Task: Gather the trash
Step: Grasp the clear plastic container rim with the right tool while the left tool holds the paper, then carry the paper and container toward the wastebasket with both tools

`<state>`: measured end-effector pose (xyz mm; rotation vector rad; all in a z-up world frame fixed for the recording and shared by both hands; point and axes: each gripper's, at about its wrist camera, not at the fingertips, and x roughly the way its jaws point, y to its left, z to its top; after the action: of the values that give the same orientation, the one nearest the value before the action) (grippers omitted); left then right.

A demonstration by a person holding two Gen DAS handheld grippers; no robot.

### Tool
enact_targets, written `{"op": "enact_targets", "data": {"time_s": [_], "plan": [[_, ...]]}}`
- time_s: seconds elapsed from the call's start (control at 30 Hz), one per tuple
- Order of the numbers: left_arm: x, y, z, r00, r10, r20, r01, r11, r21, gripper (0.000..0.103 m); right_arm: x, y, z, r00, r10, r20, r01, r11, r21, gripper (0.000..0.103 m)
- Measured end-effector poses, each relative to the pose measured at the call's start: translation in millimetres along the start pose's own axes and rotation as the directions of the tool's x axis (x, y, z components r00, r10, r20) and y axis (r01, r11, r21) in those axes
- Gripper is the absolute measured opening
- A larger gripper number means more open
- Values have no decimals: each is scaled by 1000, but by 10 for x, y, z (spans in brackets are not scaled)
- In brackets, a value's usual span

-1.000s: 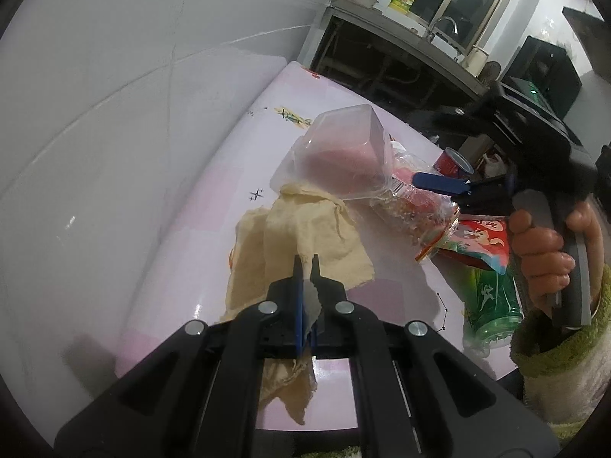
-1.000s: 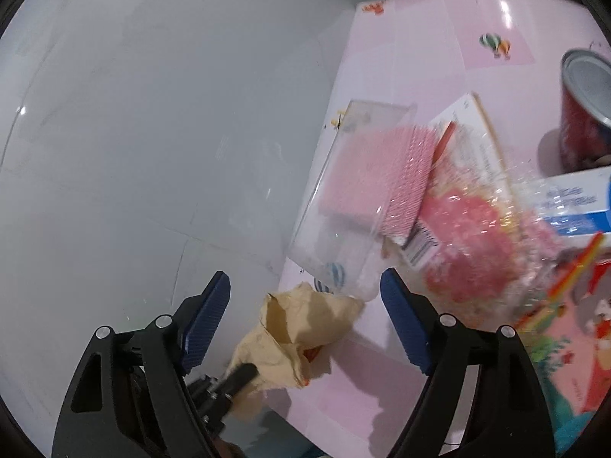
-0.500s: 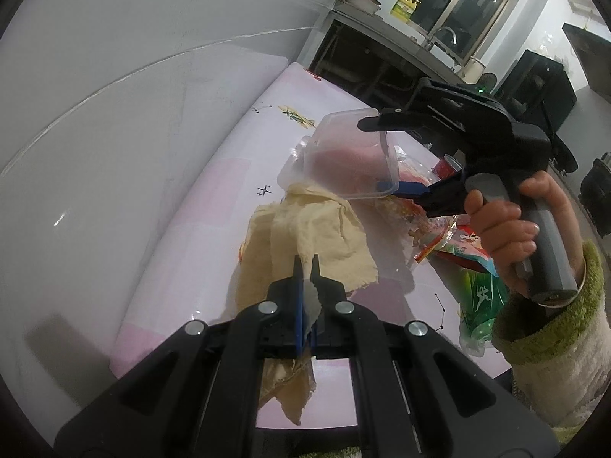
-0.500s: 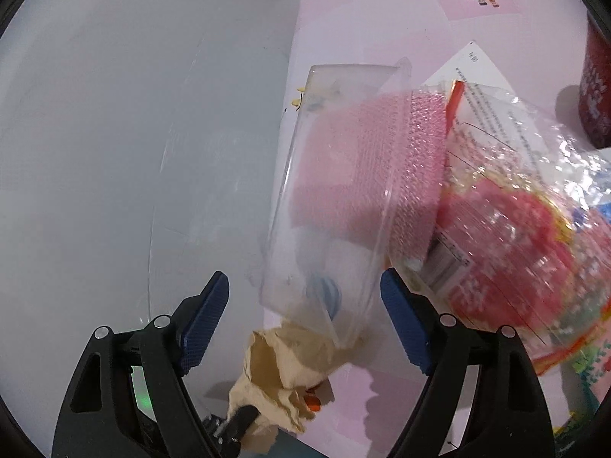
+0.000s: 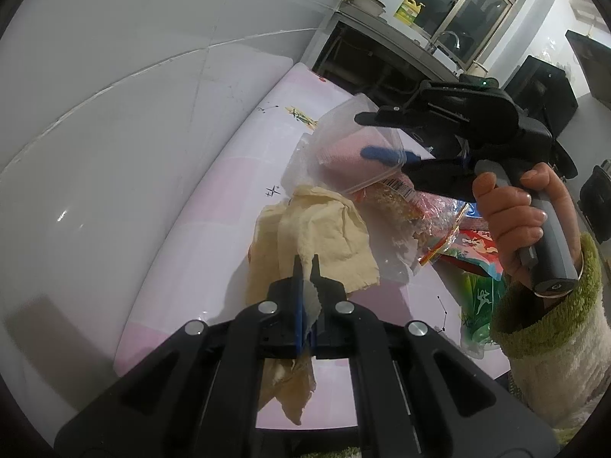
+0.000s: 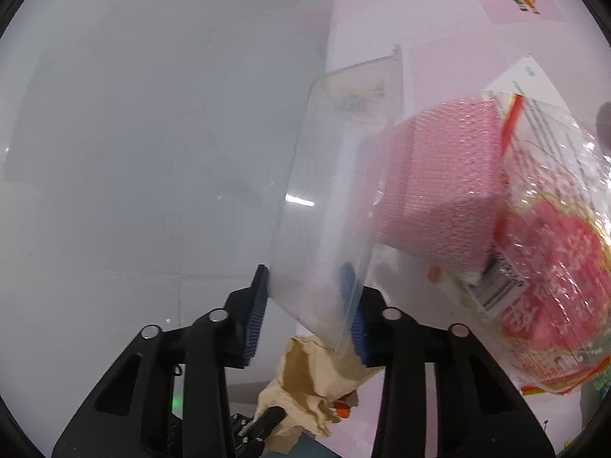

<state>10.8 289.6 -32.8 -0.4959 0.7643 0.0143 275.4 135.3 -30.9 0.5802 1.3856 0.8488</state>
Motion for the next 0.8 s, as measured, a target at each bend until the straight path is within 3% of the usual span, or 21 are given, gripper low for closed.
{"op": "enact_targets", "data": {"time_s": [0.07, 0.2, 0.33, 0.4, 0.5, 0.6, 0.67, 0.8], "plan": [[2, -1, 1, 1000, 0, 0, 0, 1000, -2, 1, 45, 109, 11, 1000, 27, 0, -27, 999, -24, 10], [6, -4, 6, 1000, 3, 2, -3, 1000, 1, 1, 26, 157, 30, 993, 114, 0, -114, 992, -54, 8], [8, -26, 10, 1000, 5, 4, -5, 1000, 4, 1, -59, 166, 133, 968, 252, -7, -252, 965, -68, 6], [0, -44, 13, 1000, 6, 10, -6, 1000, 7, 1, -61, 209, 166, 940, 342, -17, -342, 938, -62, 6], [-25, -70, 27, 1000, 5, 24, -5, 1000, 10, 1, -143, 205, 219, 879, 476, -30, -477, 877, -58, 6], [-47, -104, 42, 999, 4, 37, -4, 1000, 14, 1, -238, 212, 246, 813, 581, -32, -582, 812, -47, 6], [-63, -135, 52, 999, -1, 46, 0, 1000, 15, 1, -316, 196, 253, 782, 622, -24, -623, 781, -39, 6], [-114, -229, 97, 997, -18, 71, 16, 999, 33, 1, -528, 213, 242, 781, 625, -10, -624, 779, -65, 6]]}}
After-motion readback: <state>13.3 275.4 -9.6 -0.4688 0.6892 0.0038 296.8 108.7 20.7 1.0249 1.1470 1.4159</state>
